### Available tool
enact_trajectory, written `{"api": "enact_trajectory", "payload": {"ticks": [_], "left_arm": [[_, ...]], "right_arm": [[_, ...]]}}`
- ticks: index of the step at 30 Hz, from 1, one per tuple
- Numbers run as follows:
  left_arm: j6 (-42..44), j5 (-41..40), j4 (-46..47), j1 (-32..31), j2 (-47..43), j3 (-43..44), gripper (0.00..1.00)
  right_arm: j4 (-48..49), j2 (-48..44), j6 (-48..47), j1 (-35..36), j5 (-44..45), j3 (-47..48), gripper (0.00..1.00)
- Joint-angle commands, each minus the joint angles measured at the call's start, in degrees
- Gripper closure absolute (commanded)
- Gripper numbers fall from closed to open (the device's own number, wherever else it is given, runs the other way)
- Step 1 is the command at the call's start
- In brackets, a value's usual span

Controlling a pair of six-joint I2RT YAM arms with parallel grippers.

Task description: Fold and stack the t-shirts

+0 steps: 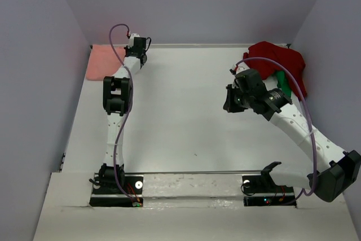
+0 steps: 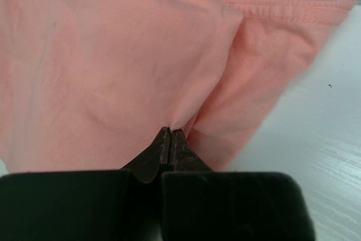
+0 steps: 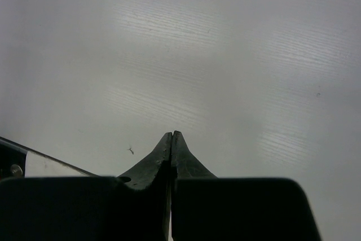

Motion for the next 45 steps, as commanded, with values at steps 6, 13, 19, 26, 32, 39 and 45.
{"api": "enact_trajectory", "payload": {"ticks": [6,13,19,26,32,39,45], "left_arm": [[-1.77,-1.4,2.57,-0.21,-4.32,3.9,1.0],[-2.65,2.03,2.24,-0.56,-6.62,2.48,1.0],[-3.36,1.85,7.4,-2.05,-12.05,-9.98,1.0],[-0.11,2.2,8.13,-3.98,-12.34,-10.81,1.0],[-0.89,1.32,-1.9,-3.99,-5.82,0.02,0.75],[-0.72,3.61,1.62,-3.99,-10.56,-3.94,0.22],[-1.77,4.23,1.88,-3.99,-13.02,-5.6,0.15]], "right_arm": [[2.73,0.79,0.23,0.33,-0.7,-2.11,1.0],[2.56,0.88,0.23,0.33,-0.52,-1.24,1.0],[3.08,1.67,0.32,0.33,-0.96,-1.23,1.0],[3.53,1.32,0.5,0.33,-1.57,-1.15,1.0],[3.7,1.23,0.23,0.33,-2.01,-1.41,1.0],[3.97,0.88,0.59,0.33,-2.89,-2.47,1.0],[4.4,1.14,0.67,0.33,-3.06,-2.47,1.0]]}}
